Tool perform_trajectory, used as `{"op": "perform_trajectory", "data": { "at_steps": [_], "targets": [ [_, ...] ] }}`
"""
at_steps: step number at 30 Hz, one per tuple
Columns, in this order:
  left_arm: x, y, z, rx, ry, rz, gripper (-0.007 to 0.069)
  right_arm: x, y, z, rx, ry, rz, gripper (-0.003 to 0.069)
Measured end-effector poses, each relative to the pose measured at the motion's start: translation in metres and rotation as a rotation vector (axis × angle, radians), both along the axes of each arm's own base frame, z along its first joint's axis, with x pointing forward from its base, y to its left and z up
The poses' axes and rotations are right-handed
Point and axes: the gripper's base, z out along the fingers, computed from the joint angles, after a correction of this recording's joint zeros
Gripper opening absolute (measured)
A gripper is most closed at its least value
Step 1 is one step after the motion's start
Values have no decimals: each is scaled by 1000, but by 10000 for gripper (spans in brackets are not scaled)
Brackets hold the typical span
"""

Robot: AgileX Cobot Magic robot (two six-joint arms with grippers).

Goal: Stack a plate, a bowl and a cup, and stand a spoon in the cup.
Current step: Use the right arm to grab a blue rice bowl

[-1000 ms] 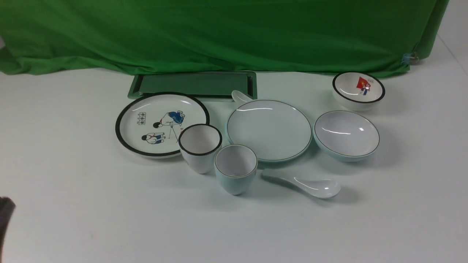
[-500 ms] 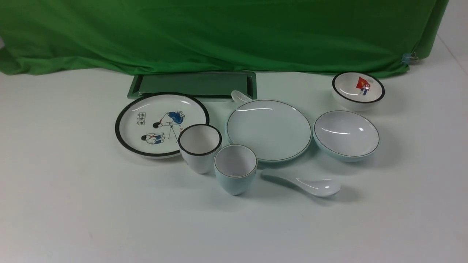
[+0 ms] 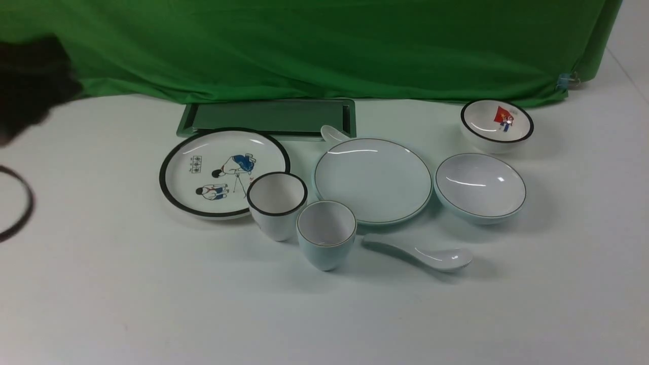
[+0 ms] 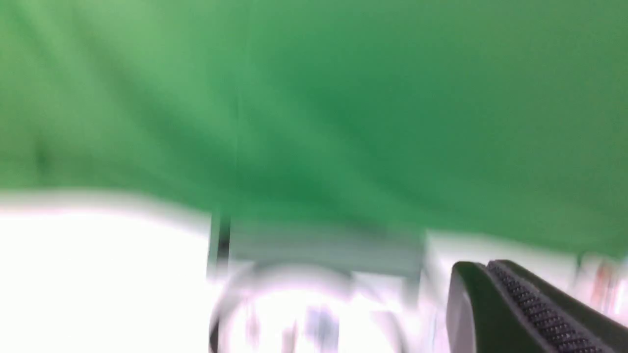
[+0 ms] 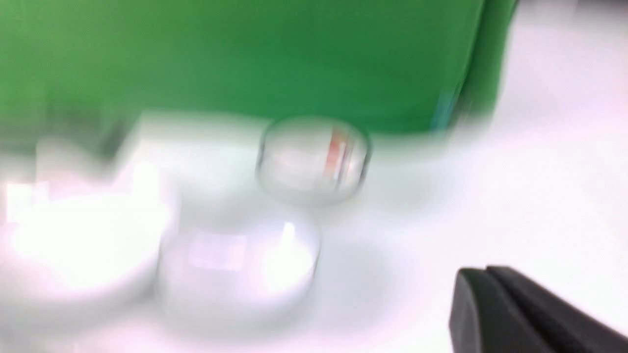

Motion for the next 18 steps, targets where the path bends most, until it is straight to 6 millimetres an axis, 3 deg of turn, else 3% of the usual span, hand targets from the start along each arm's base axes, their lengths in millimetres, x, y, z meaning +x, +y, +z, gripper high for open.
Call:
{"op": "perform_trajectory", "data": {
  "at_steps": [3, 5, 6, 7, 8, 10, 13, 14, 15, 18],
  "targets": [
    [12, -16, -11, 88, 156, -88, -29, 16, 9, -10, -47, 214, 46, 29],
    [23, -40, -21, 186, 296, -219, -29, 39, 19, -16, -117, 426, 98, 50],
    [28, -49, -27, 220, 358, -270, -29, 54, 22, -15, -133, 490, 104, 79],
    [29, -52, -27, 226, 368, -285, -29, 56, 22, -15, -136, 511, 103, 92],
    [37, -64, -32, 255, 420, -340, -29, 76, 25, -12, -150, 559, 109, 150],
    [42, -72, -35, 267, 448, -368, -29, 94, 28, -12, -156, 579, 111, 222],
    [51, -90, -40, 273, 506, -423, -18, 143, 36, -10, -156, 560, 114, 378],
    [51, -91, -40, 274, 509, -426, -17, 146, 37, -10, -156, 560, 114, 384],
    [51, -95, -44, 264, 542, -441, -8, 169, 39, -17, -148, 565, 105, 424],
    [48, -99, -48, 243, 596, -462, 6, 197, 40, -33, -101, 602, 70, 442]
  ]
}}
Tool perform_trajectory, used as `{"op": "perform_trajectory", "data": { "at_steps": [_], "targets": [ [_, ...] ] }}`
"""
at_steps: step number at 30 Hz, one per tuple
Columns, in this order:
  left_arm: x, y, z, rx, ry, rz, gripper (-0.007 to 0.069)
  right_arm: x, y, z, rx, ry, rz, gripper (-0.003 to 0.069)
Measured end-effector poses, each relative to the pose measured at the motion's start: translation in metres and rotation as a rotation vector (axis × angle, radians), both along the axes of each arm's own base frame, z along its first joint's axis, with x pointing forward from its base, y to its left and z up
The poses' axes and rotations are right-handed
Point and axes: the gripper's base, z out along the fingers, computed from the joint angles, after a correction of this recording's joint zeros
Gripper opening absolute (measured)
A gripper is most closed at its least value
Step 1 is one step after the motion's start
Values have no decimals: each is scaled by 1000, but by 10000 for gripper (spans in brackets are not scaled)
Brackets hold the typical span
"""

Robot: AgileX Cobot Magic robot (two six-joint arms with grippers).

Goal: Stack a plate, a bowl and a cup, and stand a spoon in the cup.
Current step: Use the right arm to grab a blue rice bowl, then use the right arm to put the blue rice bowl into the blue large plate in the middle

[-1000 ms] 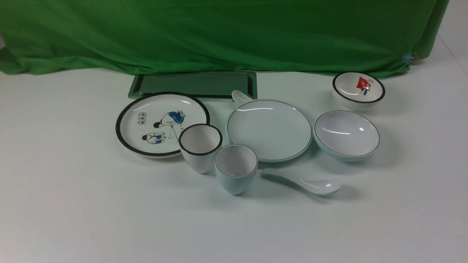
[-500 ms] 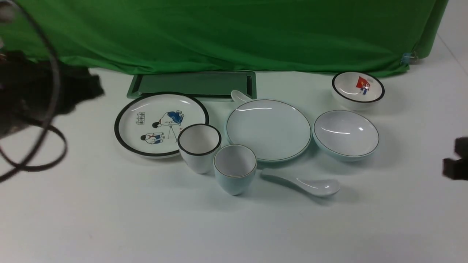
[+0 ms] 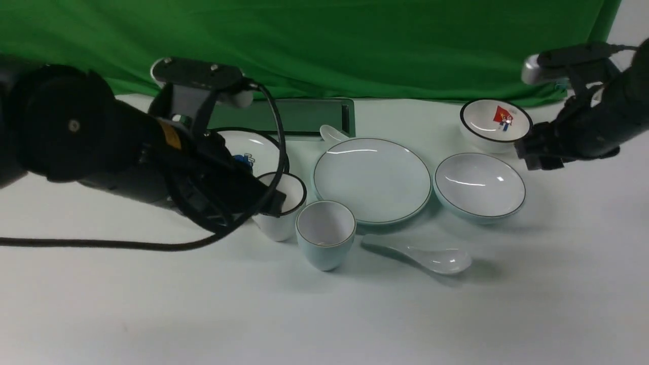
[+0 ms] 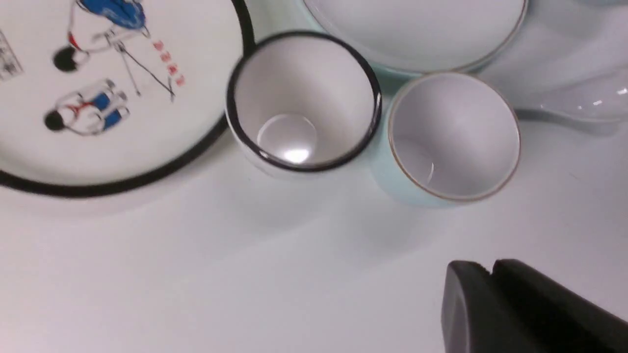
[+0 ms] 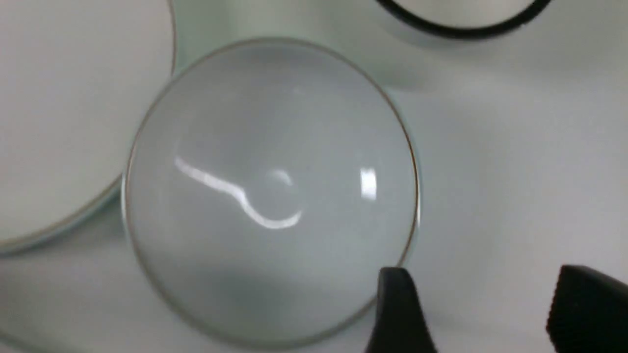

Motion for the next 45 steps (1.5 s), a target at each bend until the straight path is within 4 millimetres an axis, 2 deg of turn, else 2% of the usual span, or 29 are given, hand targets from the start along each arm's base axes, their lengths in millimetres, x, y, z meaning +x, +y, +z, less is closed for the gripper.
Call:
{"op": "perform_trajectory", "data": {
  "at_steps": [3, 5, 7, 11, 15, 16, 19, 24, 25, 27, 29, 30, 31, 32, 35, 38, 39, 40, 45],
  "targets": [
    [-3, 0, -2, 7, 43, -8, 18, 20, 1, -15, 45, 39, -42, 445],
    [-5, -1, -3, 10, 59, -14, 31, 32, 3, -35, 74, 85, -60, 436],
    [-5, -1, -3, 4, 61, -13, 37, 36, 4, -46, 81, 112, -67, 406],
    [-5, -2, -2, -1, 59, -12, 47, 39, 5, -64, 81, 155, -71, 247],
    [-4, -2, -2, -7, 50, -9, 54, 39, 6, -64, 84, 156, -69, 86],
    [-4, -2, -2, -9, 45, -8, 55, 38, 6, -60, 88, 159, -68, 75],
    [-3, -2, -1, -12, 39, -6, 57, 35, 7, -51, 86, 178, -45, 75],
    [1, -3, 3, -37, -22, 6, 61, 21, 23, -12, 153, 164, 110, 75],
    [1, -3, 3, -37, -22, 6, 61, 21, 24, -10, 160, 159, 117, 75],
    [5, -4, 5, -58, -62, 18, 62, 18, 44, 5, 247, 99, 209, 75],
    [6, -5, 6, -71, -75, 24, 63, 18, 59, 8, 280, 53, 244, 75],
    [8, -6, 4, -72, -76, 25, 63, 20, 71, 5, 293, 21, 261, 75],
    [8, -6, 4, -73, -76, 26, 63, 21, 71, 6, 293, 13, 260, 75],
    [10, -7, 1, -66, -71, 22, 63, 25, 83, 1, 292, -33, 270, 75],
    [14, -9, -6, -59, -50, 25, 67, 34, 97, -13, 289, -88, 270, 75],
    [15, -9, -9, -61, -38, 29, 77, 40, 101, -24, 292, -112, 248, 75],
    [15, -10, -9, -61, -36, 29, 93, 44, 102, -36, 295, -102, 224, 78],
    [15, -10, -9, -61, -35, 29, 102, 46, 102, -40, 301, -98, 209, 83],
    [16, -11, -11, -74, -20, 35, 182, 52, 104, -56, 320, -86, 159, 141]
  ]
}}
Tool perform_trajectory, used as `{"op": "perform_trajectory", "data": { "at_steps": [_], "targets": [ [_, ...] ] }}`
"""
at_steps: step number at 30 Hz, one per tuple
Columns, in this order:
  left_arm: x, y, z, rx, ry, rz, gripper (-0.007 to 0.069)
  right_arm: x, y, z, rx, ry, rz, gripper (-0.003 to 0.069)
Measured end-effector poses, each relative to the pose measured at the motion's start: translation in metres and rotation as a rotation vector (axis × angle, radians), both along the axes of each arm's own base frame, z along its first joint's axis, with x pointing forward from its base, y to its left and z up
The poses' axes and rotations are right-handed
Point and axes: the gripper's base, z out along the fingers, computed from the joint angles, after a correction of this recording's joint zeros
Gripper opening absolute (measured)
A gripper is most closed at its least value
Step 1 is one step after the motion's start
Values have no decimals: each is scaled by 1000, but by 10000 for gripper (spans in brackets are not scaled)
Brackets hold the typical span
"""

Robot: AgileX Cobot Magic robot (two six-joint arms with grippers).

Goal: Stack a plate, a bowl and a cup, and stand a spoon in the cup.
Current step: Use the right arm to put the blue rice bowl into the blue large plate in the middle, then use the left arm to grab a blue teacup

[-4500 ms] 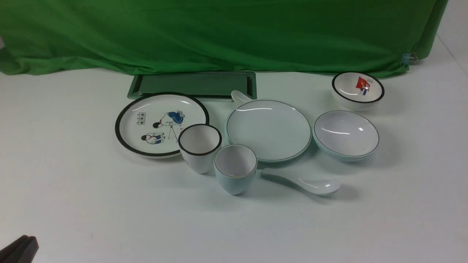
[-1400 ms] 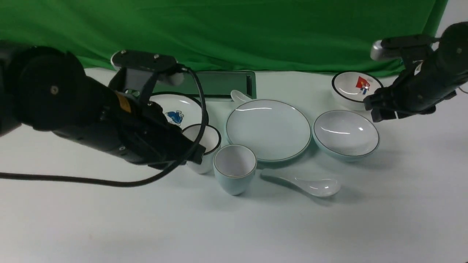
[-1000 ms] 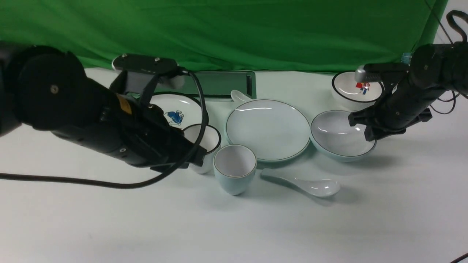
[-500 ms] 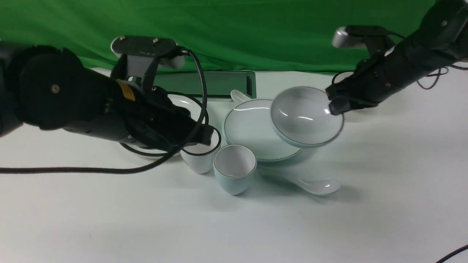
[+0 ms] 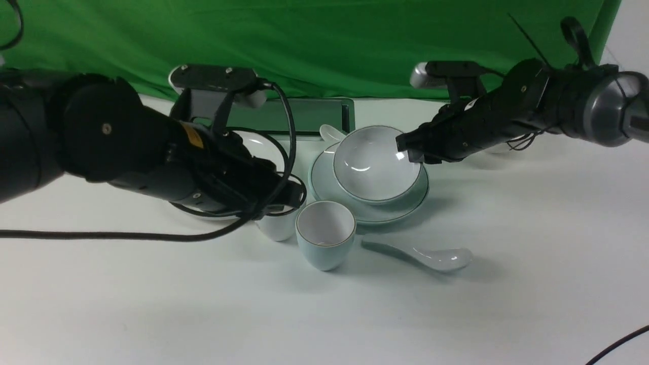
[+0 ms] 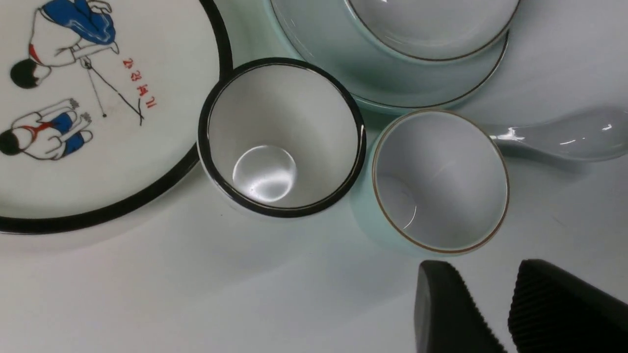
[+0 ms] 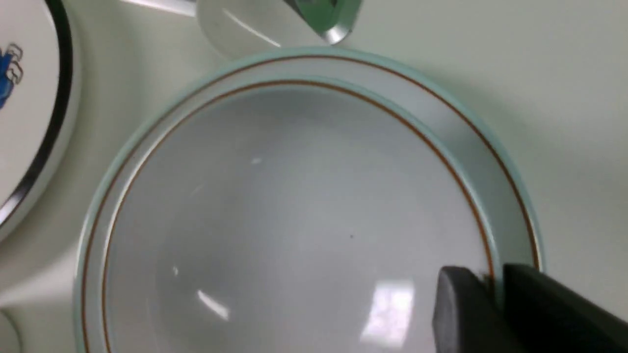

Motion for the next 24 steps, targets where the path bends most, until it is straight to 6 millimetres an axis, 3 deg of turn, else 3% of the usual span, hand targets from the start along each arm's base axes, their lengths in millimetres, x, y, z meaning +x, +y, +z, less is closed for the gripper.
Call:
{"op": "perform_trajectory", "data": {
  "at_steps": [6, 9, 13, 14, 16, 20, 24],
  "targets": [
    [1, -3, -5, -9, 36, -5, 302, 0, 8, 1, 13, -22, -3, 168],
    [9, -7, -20, 5, 85, -3, 374, -2, 16, 7, 17, -2, 28, 204],
    [20, -13, -35, 21, 132, -3, 407, -7, 19, 14, -1, 49, 95, 258],
    [28, -16, -44, 29, 155, -2, 411, -13, 19, 24, -36, 66, 150, 283],
    [33, -19, -47, 31, 160, -2, 409, -18, 18, 33, -58, 79, 181, 295],
    [52, -28, -59, 38, 179, -1, 349, -40, 8, 73, -132, 92, 256, 309],
    [65, -34, -71, 47, 200, 0, 232, -60, 1, 111, -143, 53, 278, 310]
  ]
}}
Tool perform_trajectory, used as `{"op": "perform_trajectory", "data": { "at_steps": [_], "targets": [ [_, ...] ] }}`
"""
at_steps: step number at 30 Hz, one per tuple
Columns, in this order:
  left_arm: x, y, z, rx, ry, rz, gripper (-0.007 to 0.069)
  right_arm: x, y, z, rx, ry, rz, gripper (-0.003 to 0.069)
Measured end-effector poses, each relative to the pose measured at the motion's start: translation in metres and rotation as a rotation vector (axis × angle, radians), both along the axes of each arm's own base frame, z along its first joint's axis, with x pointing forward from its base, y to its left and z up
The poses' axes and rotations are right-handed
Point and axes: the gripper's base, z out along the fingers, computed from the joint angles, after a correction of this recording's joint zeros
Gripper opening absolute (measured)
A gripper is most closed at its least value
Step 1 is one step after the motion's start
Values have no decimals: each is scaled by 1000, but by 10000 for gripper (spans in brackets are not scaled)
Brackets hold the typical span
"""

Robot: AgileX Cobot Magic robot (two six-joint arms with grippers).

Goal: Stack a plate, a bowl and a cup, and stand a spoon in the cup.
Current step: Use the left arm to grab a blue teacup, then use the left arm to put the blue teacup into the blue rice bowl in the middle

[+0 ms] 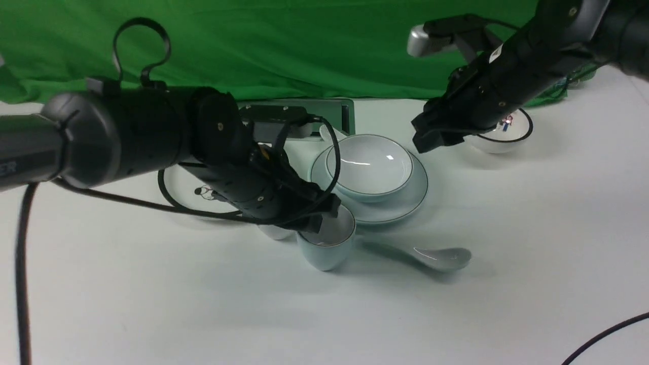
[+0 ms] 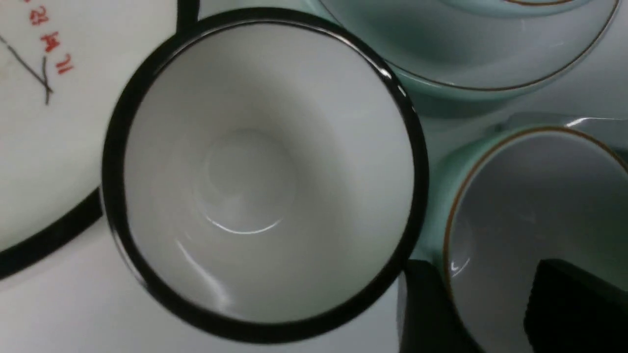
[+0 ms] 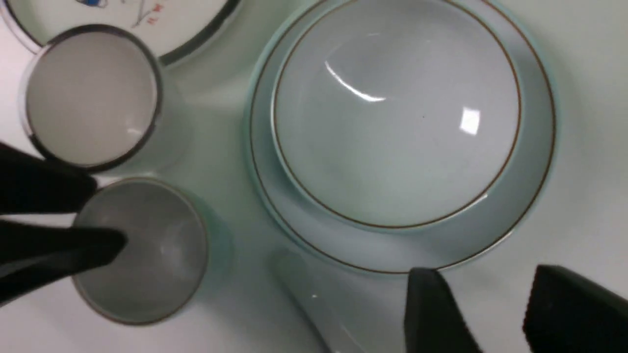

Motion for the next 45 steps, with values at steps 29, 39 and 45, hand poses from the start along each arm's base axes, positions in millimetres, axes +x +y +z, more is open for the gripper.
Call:
{"op": "perform_trajectory", "data": {
  "at_steps": [29, 39, 45],
  "targets": [
    [107, -48, 56, 91, -259, -231, -3, -93, -31, 42, -63, -16, 139, 311],
    [123, -51, 12, 169, -153, -233, 7, -85, -29, 33, -65, -24, 134, 311],
    [125, -52, 14, 156, -174, -225, 184, -64, -22, 6, -90, -3, 157, 316]
  ]
}}
